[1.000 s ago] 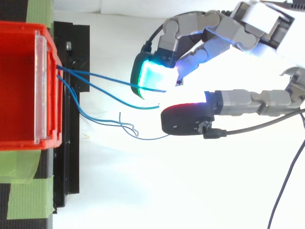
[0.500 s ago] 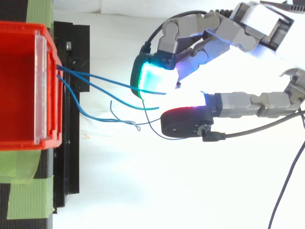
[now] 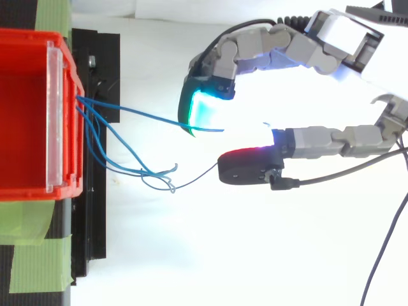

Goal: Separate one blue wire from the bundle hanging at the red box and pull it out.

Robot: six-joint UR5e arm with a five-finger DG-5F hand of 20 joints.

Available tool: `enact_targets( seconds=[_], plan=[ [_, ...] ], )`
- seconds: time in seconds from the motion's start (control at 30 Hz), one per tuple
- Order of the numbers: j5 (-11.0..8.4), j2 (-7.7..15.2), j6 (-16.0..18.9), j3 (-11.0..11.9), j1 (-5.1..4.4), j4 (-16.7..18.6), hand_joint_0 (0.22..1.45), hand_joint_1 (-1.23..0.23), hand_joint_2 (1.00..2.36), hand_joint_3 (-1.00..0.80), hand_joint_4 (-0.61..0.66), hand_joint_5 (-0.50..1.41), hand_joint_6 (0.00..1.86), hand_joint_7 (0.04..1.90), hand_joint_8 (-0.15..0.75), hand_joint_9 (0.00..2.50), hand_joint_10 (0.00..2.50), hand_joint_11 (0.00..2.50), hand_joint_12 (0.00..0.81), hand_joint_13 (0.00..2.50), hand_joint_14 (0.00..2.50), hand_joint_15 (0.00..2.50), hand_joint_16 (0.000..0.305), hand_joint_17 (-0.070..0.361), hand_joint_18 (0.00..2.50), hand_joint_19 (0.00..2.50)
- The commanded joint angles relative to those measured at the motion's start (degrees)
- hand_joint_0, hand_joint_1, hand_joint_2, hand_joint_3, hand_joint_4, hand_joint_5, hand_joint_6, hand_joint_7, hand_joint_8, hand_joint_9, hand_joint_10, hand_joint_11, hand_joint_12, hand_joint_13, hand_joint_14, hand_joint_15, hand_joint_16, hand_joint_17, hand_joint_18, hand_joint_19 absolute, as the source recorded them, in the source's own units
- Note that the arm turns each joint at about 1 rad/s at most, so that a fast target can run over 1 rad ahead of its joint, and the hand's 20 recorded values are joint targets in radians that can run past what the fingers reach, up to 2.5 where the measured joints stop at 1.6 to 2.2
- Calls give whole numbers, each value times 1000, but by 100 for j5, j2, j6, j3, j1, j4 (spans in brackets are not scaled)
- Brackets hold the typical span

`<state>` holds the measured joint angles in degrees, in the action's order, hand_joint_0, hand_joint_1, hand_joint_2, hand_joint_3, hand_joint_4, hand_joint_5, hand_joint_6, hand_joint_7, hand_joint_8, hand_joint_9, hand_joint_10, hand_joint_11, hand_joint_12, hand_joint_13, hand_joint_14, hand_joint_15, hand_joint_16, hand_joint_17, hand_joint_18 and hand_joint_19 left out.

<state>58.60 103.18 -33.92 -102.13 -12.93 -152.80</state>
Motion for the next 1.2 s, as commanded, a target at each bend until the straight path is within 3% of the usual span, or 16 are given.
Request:
enact_targets(
  seconds=[0.0, 0.13, 0.37, 0.47, 0.57, 0.67, 0.7, 0.77, 0.83, 1.1, 1.17],
  plan=[
    [-95, 0, 26, 0, 1, -180, 588, -757, 1025, 134, -98, -117, 798, 1319, 268, 430, 7, 298, 378, 276, 12, 353, 52, 116, 357, 527],
    [-226, 0, 44, 0, 1, -338, 588, -757, 1026, 129, -96, -118, 797, 1326, 266, 421, 9, 286, 379, 279, 14, 356, 51, 115, 355, 531],
    [-226, 0, 105, 0, -7, -532, 587, -755, 1026, 129, -98, -119, 796, 1329, 270, 437, 7, 292, 376, 283, 13, 362, 51, 115, 351, 539],
    [-235, 0, 307, 0, -16, -716, 587, -754, 1027, 129, -93, -119, 798, 1316, 270, 445, 8, 299, 375, 283, 13, 360, 51, 115, 350, 542],
    [-385, -9, 465, 0, -34, -892, 588, -756, 1026, 125, -97, -119, 797, 1325, 269, 452, 8, 301, 375, 285, 13, 357, 51, 115, 351, 539],
    [-727, -9, 632, 0, -86, -1024, 588, -756, 1026, 125, -98, -119, 797, 1318, 271, 458, 7, 303, 375, 285, 13, 357, 51, 115, 351, 539],
    [-930, -9, 764, 0, -122, -1121, 588, -755, 1027, 126, -103, -119, 798, 1318, 270, 460, 7, 308, 375, 284, 14, 356, 51, 115, 351, 539],
    [-1044, -9, 896, 0, -148, -1226, 589, -757, 1026, 122, -111, -119, 798, 1311, 272, 468, 9, 298, 376, 286, 12, 354, 52, 116, 353, 540],
    [-1132, -61, 1063, 0, -192, -1455, 589, -756, 1026, 122, -117, -118, 797, 1305, 270, 471, 9, 299, 377, 287, 12, 352, 52, 116, 354, 538],
    [-1184, -123, 1529, -35, -297, -2105, 590, -757, 1026, 117, -119, -118, 794, 1319, 270, 482, 7, 304, 376, 290, 14, 355, 51, 116, 352, 539],
    [-1193, -342, 1863, -325, -324, -2272, 589, -756, 1026, 117, -118, -119, 793, 1321, 269, 486, 8, 317, 375, 291, 13, 355, 51, 115, 350, 532]
  ],
)
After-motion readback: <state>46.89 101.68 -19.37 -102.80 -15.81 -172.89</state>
